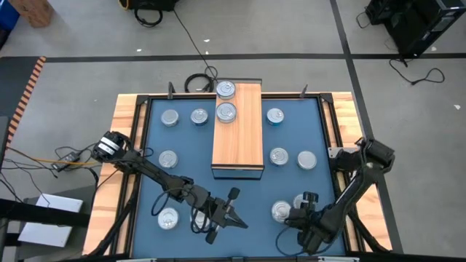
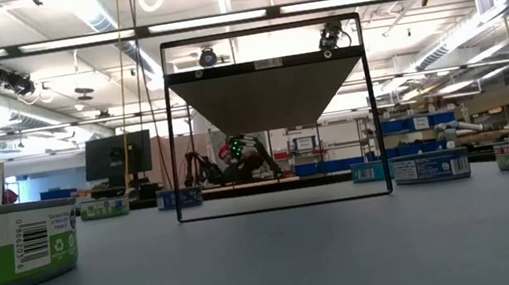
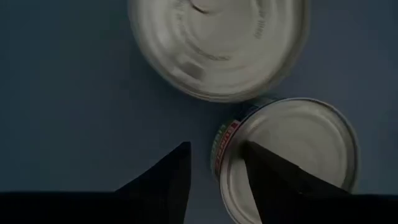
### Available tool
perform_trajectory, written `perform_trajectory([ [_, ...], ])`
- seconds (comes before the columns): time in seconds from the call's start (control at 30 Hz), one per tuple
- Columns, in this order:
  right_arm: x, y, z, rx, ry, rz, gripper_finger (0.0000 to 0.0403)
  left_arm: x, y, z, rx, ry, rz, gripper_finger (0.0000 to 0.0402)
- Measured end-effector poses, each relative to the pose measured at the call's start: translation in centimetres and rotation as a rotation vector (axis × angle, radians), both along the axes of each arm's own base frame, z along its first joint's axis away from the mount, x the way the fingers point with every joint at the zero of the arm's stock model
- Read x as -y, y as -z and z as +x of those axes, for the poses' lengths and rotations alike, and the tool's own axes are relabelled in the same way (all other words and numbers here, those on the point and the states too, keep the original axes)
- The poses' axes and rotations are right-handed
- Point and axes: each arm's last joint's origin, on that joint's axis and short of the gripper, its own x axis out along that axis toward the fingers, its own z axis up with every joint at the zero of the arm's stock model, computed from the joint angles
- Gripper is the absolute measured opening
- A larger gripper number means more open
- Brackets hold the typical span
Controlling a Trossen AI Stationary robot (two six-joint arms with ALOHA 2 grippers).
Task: Stack canned seafood by type on shelf
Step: Put the green tuna can on the shelf
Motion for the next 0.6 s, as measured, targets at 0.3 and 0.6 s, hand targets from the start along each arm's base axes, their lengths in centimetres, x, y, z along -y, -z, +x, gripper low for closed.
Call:
perform_trajectory([
  [0.3,-1.2,2.2,1.0,-0.150,0.002,-0.234,0.0141,-0.2,0.3,0.1,-0.022,-0.004,0.021,0.0001],
  [0.6,-1.5,1.5,1.5,-0.174,0.053,-0.234,0.0062,-0.2,0.6,0.0,-0.052,-0.007,0.035,0.0001],
])
